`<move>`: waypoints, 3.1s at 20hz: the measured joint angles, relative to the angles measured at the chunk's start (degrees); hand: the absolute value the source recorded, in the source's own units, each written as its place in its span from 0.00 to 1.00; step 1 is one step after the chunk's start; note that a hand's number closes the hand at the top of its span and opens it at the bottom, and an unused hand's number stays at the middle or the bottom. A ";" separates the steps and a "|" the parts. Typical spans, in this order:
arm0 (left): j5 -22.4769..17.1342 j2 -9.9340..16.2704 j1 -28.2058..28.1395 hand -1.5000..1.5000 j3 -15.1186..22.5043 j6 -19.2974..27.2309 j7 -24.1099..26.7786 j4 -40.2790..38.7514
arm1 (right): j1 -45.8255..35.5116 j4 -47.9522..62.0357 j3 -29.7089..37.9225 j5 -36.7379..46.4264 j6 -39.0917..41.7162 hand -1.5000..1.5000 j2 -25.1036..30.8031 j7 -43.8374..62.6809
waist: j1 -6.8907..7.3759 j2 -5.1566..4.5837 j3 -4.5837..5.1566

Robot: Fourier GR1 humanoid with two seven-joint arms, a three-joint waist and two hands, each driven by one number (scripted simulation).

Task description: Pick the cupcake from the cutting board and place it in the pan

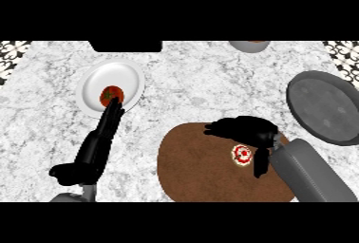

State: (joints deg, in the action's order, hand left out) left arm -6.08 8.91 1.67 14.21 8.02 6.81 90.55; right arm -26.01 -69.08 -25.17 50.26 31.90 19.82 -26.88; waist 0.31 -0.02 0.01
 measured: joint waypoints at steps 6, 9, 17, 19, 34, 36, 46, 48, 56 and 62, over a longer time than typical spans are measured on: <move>0.35 -0.80 0.73 0.50 -1.13 -1.19 0.25 -1.18 | -1.06 2.48 -2.63 5.49 -4.28 1.00 0.64 -6.00 | 0.12 0.39 0.18; 1.75 -2.41 1.13 0.50 -0.80 -0.55 1.06 -2.71 | -1.06 3.14 -2.62 8.04 -6.95 1.00 0.14 -7.88 | 0.08 0.64 0.32; 1.91 -2.15 0.63 0.50 -2.53 -2.36 -0.46 -0.99 | 0.28 3.50 0.71 10.85 -11.73 1.00 -1.10 -11.46 | -0.05 0.63 0.45; 1.88 -2.11 0.88 0.50 -2.94 -2.56 -0.79 -0.92 | 0.42 3.01 2.95 9.75 -12.47 1.00 -1.01 -12.11 | -0.17 0.46 0.38; 1.92 -1.39 -3.26 0.50 -4.37 -1.84 -0.11 1.15 | 24.31 -29.97 20.23 5.41 -24.68 1.00 -6.18 17.27 | -4.16 1.14 0.12; 1.80 -1.33 -2.80 0.50 -4.51 -2.14 -0.28 0.84 | 27.73 -36.97 21.68 3.56 -24.42 1.00 -7.33 19.85 | -3.72 0.94 0.10; 3.00 -2.94 -1.35 0.50 -2.93 -2.66 -1.48 1.52 | 29.27 -46.84 33.75 -8.55 -21.02 1.00 -11.24 30.48 | -0.86 0.17 0.01; 3.04 -3.23 -0.26 0.50 -3.38 -2.91 -1.13 0.21 | 27.17 -43.41 37.23 -10.82 -21.84 1.00 -10.58 29.85 | -0.66 0.07 0.00; 2.97 -3.24 0.09 0.50 -3.77 -4.28 -0.99 0.16 | 17.04 -21.64 47.51 -10.36 -33.43 1.00 -4.20 18.65 | 0.26 -0.18 -0.06; 3.26 -3.69 0.17 0.50 -3.58 -4.39 -1.39 0.61 | 6.39 -1.36 54.08 -11.68 -43.63 1.00 0.63 9.56 | 0.91 -0.36 -0.12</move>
State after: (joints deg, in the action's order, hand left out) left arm -2.82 5.22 1.84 10.63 3.63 5.42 91.16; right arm -19.62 -70.44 28.92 38.58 -11.72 20.45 -17.31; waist 1.22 -0.38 -0.11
